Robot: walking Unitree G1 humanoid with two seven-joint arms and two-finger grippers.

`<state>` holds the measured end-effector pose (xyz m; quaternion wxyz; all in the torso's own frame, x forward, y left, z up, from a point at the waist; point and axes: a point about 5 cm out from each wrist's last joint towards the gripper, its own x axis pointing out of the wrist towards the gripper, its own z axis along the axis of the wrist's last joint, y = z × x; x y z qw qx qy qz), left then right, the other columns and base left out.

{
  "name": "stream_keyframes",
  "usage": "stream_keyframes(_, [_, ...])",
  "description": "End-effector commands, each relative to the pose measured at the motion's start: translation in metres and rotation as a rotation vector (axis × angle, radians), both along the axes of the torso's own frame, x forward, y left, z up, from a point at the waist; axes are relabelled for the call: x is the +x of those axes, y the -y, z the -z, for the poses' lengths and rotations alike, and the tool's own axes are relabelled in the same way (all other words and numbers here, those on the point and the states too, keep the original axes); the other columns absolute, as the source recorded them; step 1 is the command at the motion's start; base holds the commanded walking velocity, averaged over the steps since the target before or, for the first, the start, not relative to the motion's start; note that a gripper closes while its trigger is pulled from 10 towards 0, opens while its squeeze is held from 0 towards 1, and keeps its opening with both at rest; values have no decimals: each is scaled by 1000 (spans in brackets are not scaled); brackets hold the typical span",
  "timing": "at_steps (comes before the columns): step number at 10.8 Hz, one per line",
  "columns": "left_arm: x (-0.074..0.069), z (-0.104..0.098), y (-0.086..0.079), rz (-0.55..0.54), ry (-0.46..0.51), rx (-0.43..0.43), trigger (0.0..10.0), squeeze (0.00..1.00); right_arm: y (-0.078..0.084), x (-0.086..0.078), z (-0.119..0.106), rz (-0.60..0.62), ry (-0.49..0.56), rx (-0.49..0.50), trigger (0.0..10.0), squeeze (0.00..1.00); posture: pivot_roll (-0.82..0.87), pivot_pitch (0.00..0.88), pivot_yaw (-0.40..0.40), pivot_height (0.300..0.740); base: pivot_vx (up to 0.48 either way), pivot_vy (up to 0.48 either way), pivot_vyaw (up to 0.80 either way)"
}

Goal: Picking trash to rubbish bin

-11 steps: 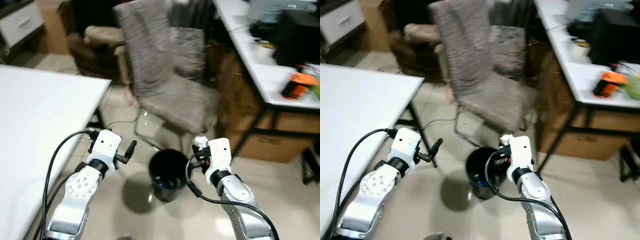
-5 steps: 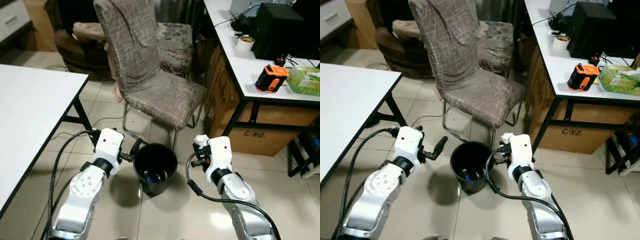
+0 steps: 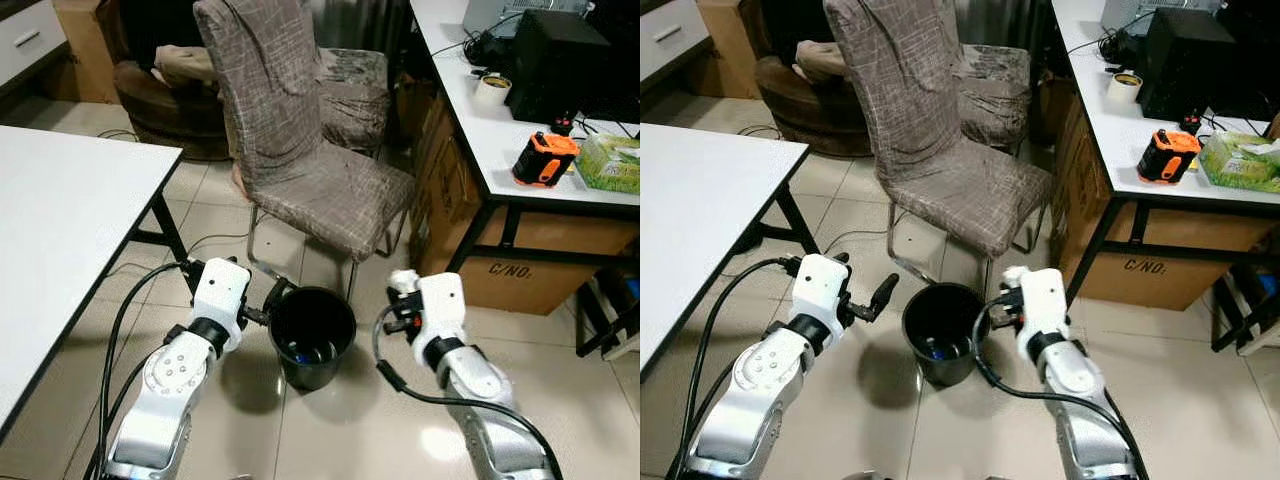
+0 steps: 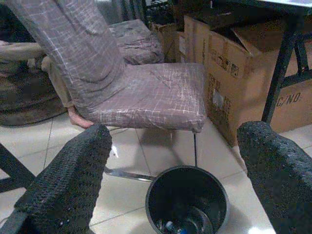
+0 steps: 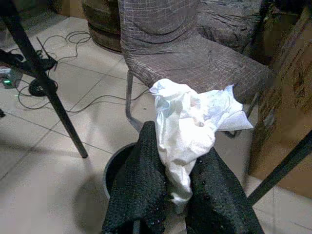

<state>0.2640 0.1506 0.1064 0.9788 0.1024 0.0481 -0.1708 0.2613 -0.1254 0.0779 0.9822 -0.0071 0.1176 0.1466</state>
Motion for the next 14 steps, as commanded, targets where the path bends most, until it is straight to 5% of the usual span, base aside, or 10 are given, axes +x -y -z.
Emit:
stream_keyframes(1, [1, -4, 1, 9, 20, -4, 10000, 0, 4, 1, 1, 12, -11, -3, 10000, 0, -55, 41, -52, 740, 326, 0, -644])
stream_keyframes(14, [-1, -3, 1, 17, 18, 2, 10000, 0, 2, 1, 4, -30, -21, -34, 10000, 0, -55, 42, -59, 740, 354, 0, 0])
